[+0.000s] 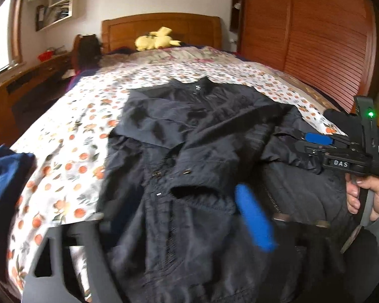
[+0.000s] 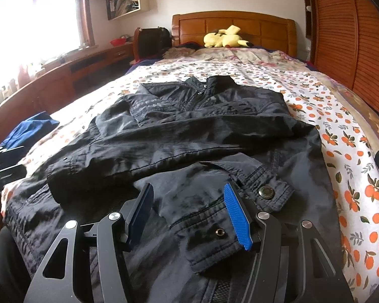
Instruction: Fold large clothes
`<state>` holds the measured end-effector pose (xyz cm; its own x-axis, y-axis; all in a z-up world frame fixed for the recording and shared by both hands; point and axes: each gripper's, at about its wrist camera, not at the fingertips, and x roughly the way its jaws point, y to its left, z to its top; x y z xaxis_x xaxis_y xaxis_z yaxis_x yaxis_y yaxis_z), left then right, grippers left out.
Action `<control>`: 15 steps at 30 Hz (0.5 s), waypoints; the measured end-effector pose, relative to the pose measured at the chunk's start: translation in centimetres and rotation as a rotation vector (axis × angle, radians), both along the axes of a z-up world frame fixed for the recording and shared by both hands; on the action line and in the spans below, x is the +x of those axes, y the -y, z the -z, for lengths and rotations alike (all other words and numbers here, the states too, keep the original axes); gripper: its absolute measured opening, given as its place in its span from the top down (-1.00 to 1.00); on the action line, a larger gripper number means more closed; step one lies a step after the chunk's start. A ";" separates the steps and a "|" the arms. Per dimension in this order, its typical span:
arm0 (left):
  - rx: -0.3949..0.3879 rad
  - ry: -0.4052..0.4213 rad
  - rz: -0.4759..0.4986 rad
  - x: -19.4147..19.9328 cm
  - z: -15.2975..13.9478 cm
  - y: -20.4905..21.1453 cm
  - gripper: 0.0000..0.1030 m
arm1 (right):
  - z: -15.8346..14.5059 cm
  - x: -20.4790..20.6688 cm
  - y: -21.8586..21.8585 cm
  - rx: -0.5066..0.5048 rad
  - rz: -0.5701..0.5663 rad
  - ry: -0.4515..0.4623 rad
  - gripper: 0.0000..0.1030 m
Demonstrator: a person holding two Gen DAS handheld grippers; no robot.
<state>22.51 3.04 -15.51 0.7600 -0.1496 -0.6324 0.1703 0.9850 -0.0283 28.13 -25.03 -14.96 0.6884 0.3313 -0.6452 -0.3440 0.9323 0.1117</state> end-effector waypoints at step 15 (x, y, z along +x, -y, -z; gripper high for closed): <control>0.001 -0.009 -0.137 -3.2 1.1 -6.7 -0.95 | 0.7 -0.7 -1.4 -0.024 -0.024 -0.007 -0.08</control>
